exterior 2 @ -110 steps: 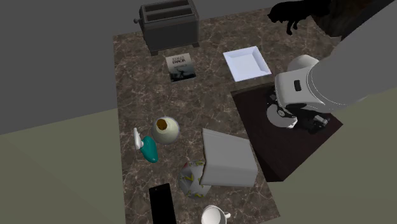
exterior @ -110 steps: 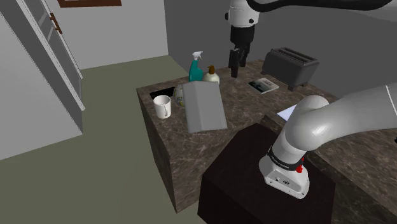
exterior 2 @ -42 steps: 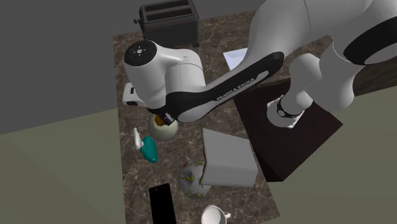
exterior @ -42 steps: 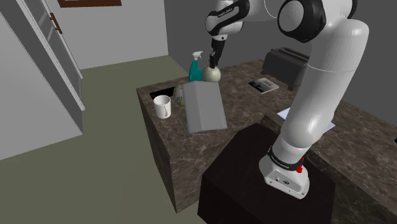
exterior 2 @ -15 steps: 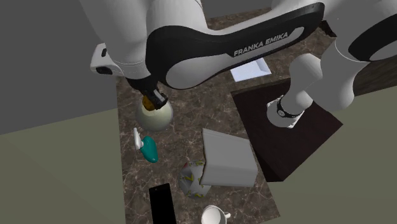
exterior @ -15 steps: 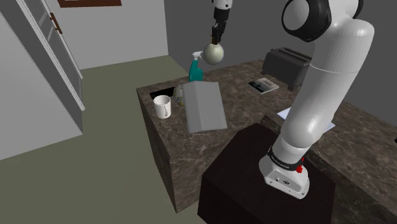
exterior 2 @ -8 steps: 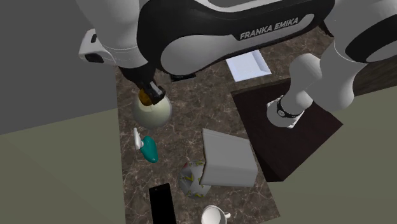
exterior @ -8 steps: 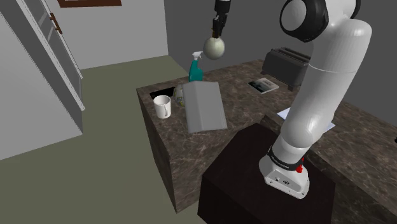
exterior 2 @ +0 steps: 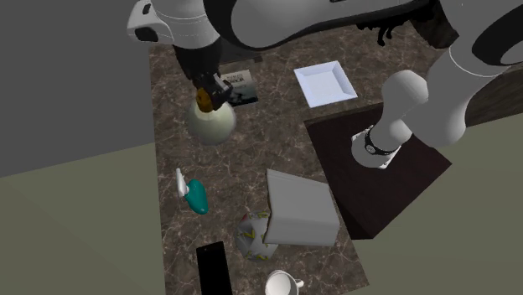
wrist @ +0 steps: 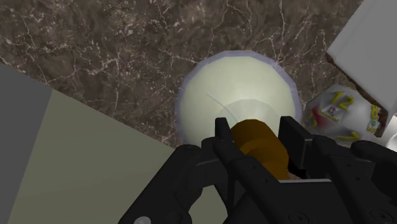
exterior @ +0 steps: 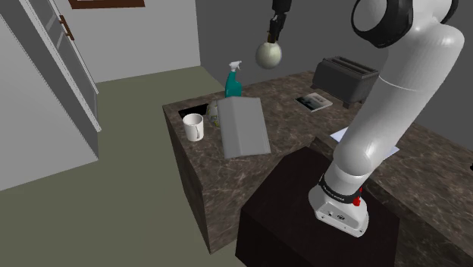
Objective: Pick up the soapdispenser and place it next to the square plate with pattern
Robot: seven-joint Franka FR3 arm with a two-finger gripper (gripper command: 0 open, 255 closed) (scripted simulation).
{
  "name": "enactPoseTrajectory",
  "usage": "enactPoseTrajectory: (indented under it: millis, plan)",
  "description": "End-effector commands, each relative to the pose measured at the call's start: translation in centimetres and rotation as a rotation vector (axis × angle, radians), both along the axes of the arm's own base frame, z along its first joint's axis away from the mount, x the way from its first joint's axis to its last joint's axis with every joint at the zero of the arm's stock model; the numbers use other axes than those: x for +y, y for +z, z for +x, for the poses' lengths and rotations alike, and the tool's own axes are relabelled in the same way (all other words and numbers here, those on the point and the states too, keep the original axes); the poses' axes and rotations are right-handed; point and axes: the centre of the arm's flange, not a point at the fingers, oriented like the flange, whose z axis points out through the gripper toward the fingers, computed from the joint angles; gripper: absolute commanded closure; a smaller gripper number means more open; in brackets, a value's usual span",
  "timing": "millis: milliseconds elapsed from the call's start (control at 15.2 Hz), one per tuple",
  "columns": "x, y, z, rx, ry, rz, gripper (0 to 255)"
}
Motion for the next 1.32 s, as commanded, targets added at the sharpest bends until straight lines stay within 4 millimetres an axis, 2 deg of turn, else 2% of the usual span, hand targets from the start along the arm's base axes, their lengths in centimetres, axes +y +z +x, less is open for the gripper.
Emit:
enactPoseTrajectory:
  millis: [0, 1254]
  plan:
    - [-1.2, -0.1, -2.3, -0.001, 0.001, 0.000, 255]
    - [-13.9, 0.0, -23.9, -0.001, 0.001, 0.000, 255]
